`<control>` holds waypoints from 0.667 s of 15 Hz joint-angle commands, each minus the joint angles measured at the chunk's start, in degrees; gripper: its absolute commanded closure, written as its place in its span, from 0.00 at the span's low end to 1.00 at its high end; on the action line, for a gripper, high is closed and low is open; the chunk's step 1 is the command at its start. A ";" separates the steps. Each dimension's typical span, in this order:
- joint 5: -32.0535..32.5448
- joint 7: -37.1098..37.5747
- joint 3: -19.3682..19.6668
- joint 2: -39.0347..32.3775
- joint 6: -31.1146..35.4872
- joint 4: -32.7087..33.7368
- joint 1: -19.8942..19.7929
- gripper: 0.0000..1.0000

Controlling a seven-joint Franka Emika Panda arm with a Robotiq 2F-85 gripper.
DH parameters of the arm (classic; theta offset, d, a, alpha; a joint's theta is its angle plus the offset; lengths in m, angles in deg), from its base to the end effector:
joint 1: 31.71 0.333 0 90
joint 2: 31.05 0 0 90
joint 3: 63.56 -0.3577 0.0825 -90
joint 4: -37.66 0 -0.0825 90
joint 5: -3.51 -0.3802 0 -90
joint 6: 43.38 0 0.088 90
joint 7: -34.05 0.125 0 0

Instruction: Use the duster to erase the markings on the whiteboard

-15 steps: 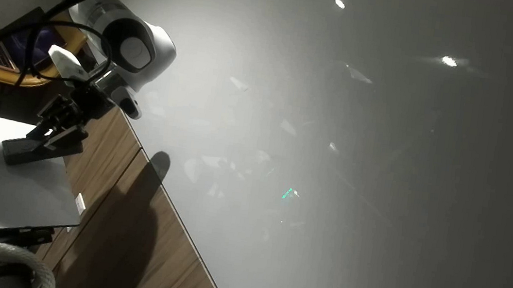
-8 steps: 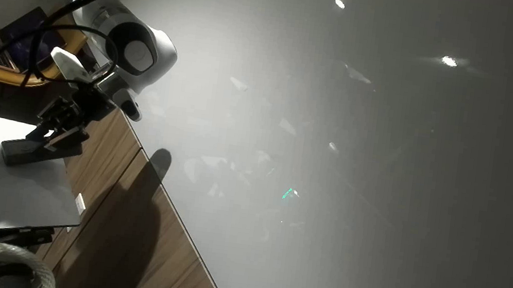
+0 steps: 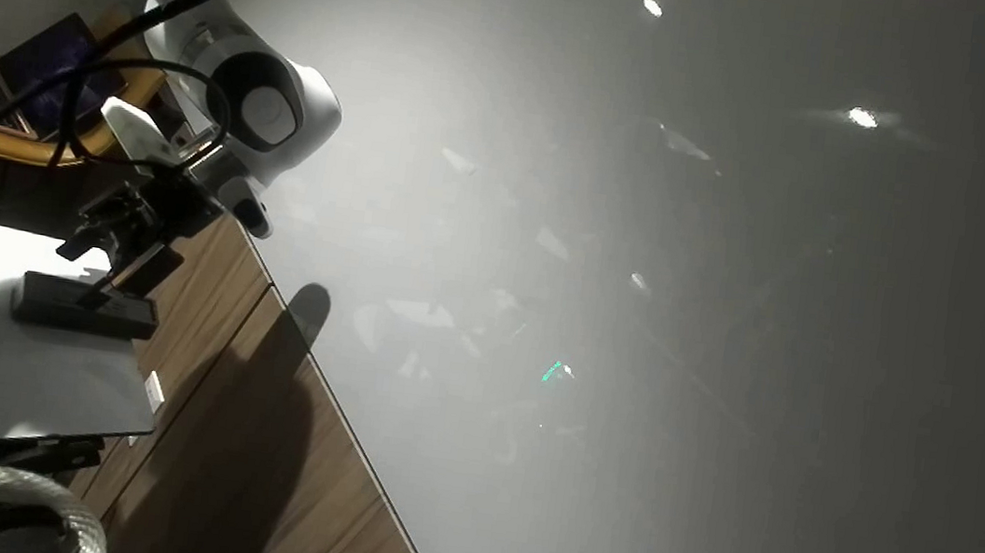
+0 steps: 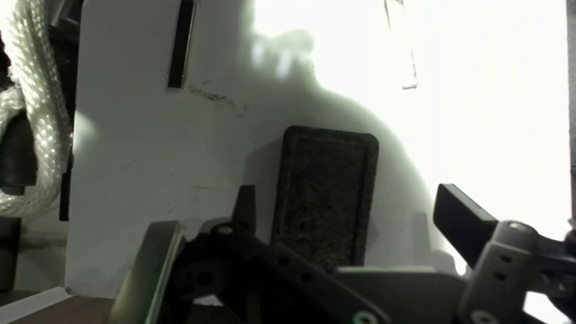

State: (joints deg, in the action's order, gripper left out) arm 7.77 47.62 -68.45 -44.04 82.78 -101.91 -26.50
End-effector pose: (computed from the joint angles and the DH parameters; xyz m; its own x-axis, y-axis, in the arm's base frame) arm 0.4264 0.0736 0.2129 0.9035 -0.0271 -0.4278 0.0265 -0.9926 0.1189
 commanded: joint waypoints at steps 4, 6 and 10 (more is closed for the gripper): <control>1.92 0.21 1.15 -0.13 -0.84 1.31 0.80 0.00; 3.76 0.40 1.18 1.96 -1.21 0.97 1.05 0.00; 6.34 -0.06 0.67 8.66 -2.08 -0.03 0.86 0.00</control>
State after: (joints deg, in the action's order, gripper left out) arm 12.73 47.69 -68.27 -41.76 82.59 -100.68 -26.50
